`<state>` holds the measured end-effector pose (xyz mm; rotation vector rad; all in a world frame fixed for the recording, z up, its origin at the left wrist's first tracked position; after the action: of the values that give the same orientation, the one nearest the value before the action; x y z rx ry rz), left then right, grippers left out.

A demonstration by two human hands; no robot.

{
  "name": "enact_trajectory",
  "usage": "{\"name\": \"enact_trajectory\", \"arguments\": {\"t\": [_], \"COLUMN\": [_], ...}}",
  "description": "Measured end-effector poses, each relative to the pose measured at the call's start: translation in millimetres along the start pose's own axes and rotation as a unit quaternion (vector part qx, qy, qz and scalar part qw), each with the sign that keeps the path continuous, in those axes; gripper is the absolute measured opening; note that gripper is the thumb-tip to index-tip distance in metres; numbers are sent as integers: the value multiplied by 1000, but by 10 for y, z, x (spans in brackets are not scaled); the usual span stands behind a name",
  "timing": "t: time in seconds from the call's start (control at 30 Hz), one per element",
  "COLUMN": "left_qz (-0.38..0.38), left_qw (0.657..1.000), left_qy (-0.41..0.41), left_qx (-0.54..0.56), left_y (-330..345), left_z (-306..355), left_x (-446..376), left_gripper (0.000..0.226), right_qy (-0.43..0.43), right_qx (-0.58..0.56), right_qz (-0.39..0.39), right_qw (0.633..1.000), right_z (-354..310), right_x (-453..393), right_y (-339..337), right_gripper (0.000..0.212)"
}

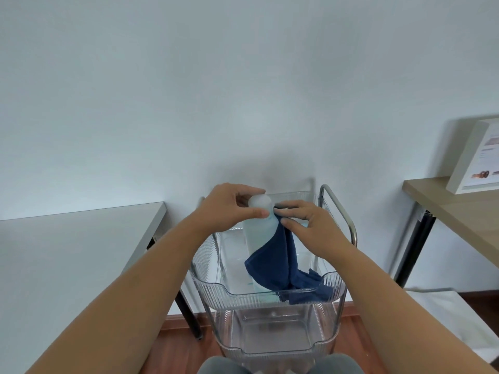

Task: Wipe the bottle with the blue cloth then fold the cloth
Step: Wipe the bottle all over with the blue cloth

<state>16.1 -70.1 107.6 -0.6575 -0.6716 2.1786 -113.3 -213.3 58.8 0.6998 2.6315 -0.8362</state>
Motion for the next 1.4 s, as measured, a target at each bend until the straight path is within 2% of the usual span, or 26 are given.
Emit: {"name": "enact_trajectory", "arguments": {"t": [0.13, 0.27, 0.4, 0.5, 0.6, 0.7, 0.8, 0.93, 1.1, 1.3, 1.4], "left_qz": [73, 145, 175, 202, 167, 50, -27, -32, -2, -30, -21], "left_qw": [987, 962, 957, 959, 973, 982, 993, 997, 1000, 999, 999], "left_qy": [-4, -17, -19, -44, -78, -67, -24, 2, 14, 18, 26], "left_qx": [141, 231, 232, 192, 139, 168, 116, 70, -2, 39, 41], "left_y": [124, 247, 291, 267, 196, 123, 53, -35, -42, -47, -56], "left_z": [-116, -212, -255, -278, -198, -84, 7, 41, 61, 40, 3], "left_x": [88, 154, 147, 120, 65, 30, 39, 15, -16, 11, 30], "left_gripper": [41, 39, 40, 50, 58, 44, 35, 35, 37, 36, 42], "right_qy": [6, 30, 83, 130, 143, 109, 46, 7, 58, 38, 39], "right_qx": [-48, -151, -226, -265, -264, -274, -280, -247, -170, -206, -234], "right_qz": [48, 103, 181, 201, 210, 223, 216, 189, 148, 134, 146], "right_qw": [998, 983, 954, 934, 931, 929, 934, 950, 973, 969, 960], "right_z": [28, 80, 157, 225, 253, 224, 127, -1, 108, 114, 122], "right_x": [126, 270, 332, 325, 293, 261, 171, -19, 4, 132, 155], "right_y": [62, 237, 334, 367, 342, 248, 123, 89, 229, 309, 319], "right_gripper": [29, 34, 32, 21, 13, 12, 14, 19, 10, 31, 38]}}
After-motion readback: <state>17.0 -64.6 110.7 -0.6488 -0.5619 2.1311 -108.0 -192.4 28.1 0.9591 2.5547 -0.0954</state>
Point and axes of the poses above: each hand's wrist, its own x-axis away from the middle knuckle, its own y-axis out of the palm, z = x × y, the point moved 5 cm from there along -x, towards the middle knuckle, and after that the axes turned 1 degree about z, right-handed, at the moved point
